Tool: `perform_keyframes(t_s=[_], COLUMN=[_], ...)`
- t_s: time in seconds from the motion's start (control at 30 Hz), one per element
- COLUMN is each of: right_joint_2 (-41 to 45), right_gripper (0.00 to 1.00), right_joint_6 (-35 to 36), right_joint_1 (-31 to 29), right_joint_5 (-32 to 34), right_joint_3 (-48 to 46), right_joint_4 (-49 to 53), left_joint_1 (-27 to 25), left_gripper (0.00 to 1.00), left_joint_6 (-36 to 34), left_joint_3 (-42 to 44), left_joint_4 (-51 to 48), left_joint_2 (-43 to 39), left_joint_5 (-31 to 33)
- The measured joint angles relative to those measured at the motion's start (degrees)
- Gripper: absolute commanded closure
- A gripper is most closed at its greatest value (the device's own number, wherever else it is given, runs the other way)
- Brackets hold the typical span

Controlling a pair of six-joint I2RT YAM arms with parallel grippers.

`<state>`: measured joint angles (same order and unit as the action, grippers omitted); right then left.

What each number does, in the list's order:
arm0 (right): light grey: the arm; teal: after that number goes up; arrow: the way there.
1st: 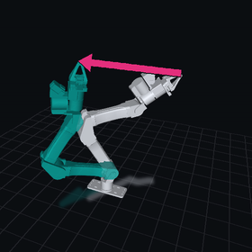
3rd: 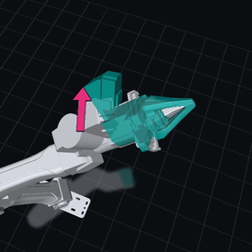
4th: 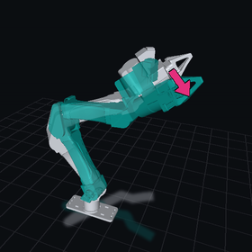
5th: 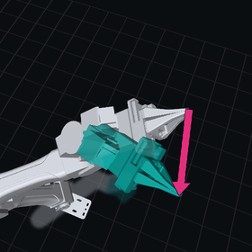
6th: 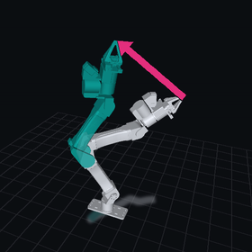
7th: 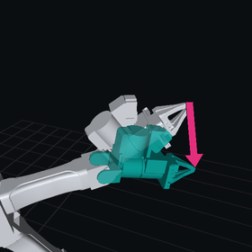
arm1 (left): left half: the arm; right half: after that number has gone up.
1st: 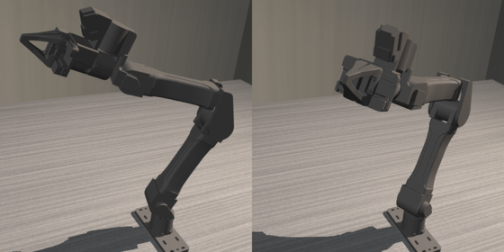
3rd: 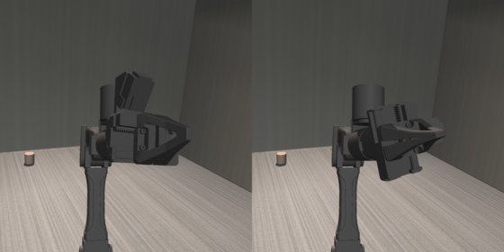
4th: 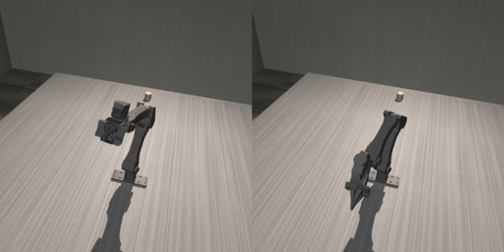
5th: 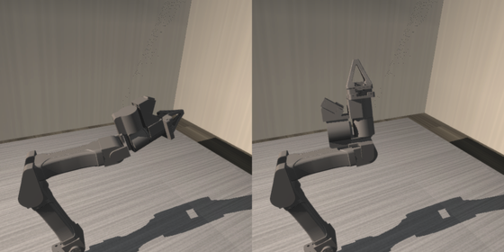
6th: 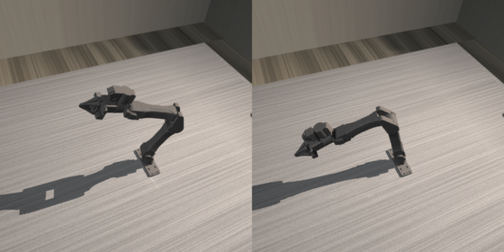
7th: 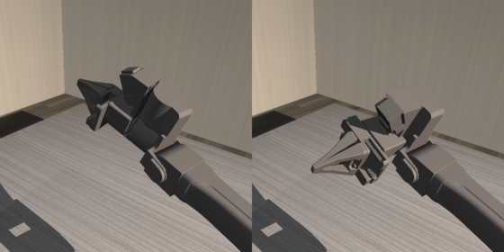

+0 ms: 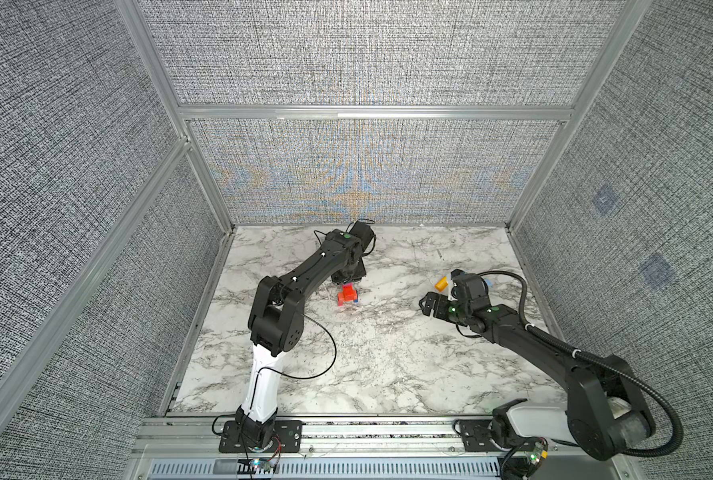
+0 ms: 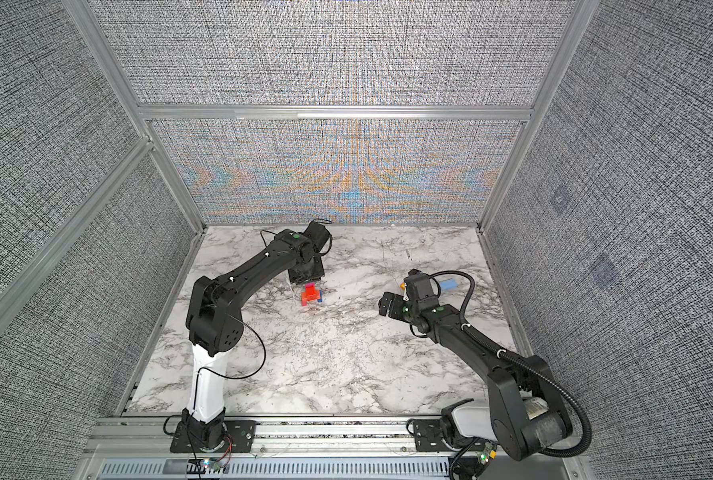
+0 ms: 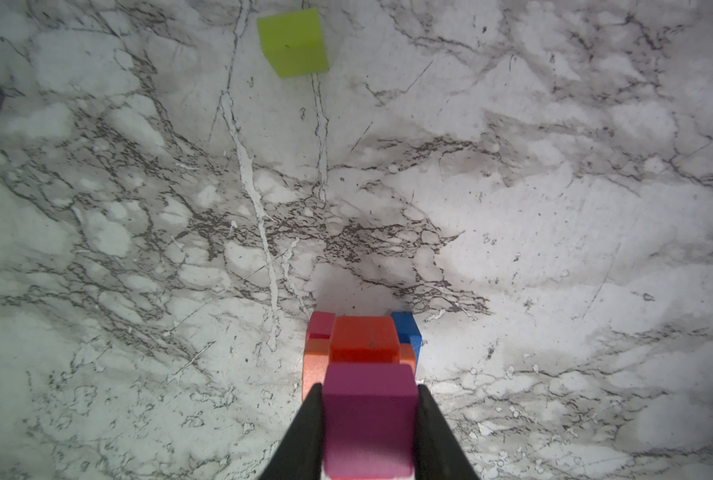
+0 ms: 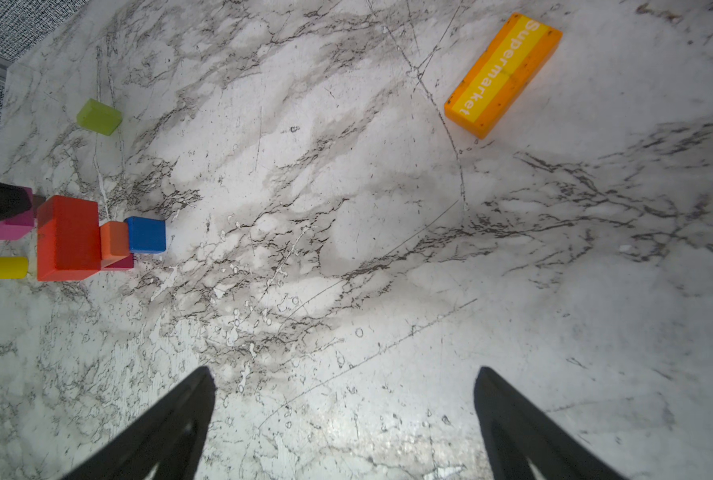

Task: Build the wood block tower
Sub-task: 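Carry the magenta cube with the left gripper over the red block, then lower the magenta cube beside the red block and open the left gripper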

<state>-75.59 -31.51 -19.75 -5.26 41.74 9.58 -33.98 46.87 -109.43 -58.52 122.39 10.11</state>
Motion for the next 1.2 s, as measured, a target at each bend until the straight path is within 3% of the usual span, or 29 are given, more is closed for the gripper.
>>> perform_keyframes(t_s=[0.77, 1.2], right_joint_2=[-1.2, -1.5], right_gripper=[0.01, 0.01], right_joint_6=[0.1, 0.3], right_joint_1=[0.0, 0.0], right_joint_5=[-0.8, -0.9], right_joint_3=[0.6, 0.6], right_joint_4=[0.0, 0.0], left_joint_1=[0.0, 0.0], left_gripper=[0.72, 0.63], left_joint_6=[-0.5, -0.5], left_joint_3=[-0.9, -0.9], left_joint_4=[-1.7, -1.6], left_joint_2=[0.9, 1.1], left_joint_5=[0.4, 0.2])
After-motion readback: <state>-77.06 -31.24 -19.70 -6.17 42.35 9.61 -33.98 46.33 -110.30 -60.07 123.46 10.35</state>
